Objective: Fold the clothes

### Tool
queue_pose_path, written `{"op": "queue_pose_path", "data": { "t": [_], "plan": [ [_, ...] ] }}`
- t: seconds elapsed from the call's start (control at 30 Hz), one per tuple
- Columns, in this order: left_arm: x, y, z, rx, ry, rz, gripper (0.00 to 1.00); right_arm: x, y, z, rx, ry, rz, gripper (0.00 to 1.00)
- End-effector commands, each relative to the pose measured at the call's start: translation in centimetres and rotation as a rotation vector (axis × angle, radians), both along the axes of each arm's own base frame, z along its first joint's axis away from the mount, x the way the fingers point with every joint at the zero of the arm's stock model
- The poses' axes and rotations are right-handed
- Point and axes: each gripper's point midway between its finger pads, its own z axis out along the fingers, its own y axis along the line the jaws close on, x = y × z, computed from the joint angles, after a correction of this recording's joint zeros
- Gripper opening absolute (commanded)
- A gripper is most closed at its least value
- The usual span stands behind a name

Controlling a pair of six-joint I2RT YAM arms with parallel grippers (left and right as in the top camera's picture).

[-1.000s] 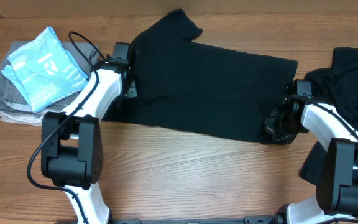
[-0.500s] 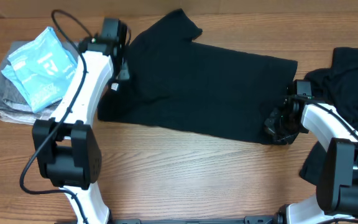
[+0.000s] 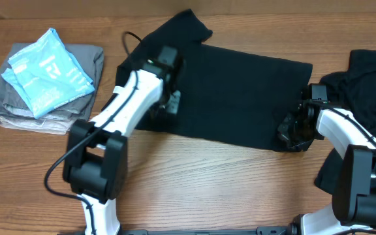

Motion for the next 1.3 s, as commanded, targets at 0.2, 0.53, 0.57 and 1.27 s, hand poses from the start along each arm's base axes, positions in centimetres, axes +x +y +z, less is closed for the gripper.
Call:
{"op": "queue_pose_path", "data": {
  "t": [0.2, 0.53, 0.57, 1.27],
  "plan": [
    [-0.5, 0.4, -5.9, 0.093, 0.068, -0.050, 0.04, -0.3, -0.7, -0.3, -0.039, 0.012, 0.000, 0.17],
    [2.3, 1.0, -5.7, 0.134, -0.027, -0.034, 0.04, -0.3, -0.7, -0.3, -0.040, 0.012, -0.001, 0.18],
    [2.5, 1.0, -5.5, 0.133, -0.029, -0.032, 0.04, -0.3, -0.7, -0.3, -0.039, 0.012, 0.000, 0.18],
    [9.4, 1.6, -4.0, 0.028, -0.268, 0.062, 0.04, -0.3, -0.7, -0.3, -0.040, 0.013, -0.001, 0.18]
  ]
}}
